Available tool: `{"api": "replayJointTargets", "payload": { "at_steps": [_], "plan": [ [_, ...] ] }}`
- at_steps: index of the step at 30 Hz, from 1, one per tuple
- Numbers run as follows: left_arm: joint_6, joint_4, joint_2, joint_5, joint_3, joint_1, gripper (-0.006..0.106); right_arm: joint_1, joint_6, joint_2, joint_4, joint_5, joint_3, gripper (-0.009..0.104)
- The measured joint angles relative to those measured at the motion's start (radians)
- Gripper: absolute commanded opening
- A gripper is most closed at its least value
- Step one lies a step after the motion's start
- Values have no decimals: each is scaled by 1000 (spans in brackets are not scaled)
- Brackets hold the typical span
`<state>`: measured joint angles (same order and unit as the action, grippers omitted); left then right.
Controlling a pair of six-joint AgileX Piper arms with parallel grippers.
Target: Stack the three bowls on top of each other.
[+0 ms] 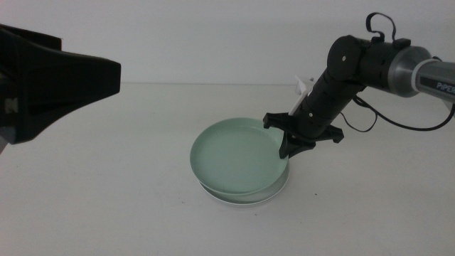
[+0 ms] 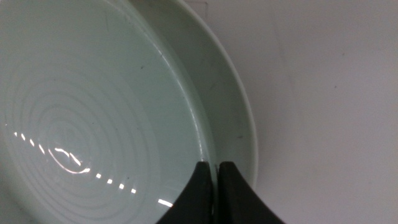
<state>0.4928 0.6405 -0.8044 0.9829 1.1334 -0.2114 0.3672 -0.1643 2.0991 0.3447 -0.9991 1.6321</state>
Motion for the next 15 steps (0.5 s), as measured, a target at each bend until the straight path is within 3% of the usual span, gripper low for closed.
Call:
{"api": "replayJointTargets", "payload": {
  "at_steps": [2,5,8,9,15],
  "plan": [
    [0,0,0,0,0,0,94,0,0,2,0,-2,0,7],
    [0,0,0,0,0,0,94,0,20,2,0,-2,4,34],
    [0,0,0,0,0,0,94,0,46,2,0,-3,8,82],
    [0,0,0,0,-2,0,94,0,57,0,0,-6,8,93],
    [0,0,0,0,-2,0,94,-20,141,-69,0,-108,42,92]
  ]
}}
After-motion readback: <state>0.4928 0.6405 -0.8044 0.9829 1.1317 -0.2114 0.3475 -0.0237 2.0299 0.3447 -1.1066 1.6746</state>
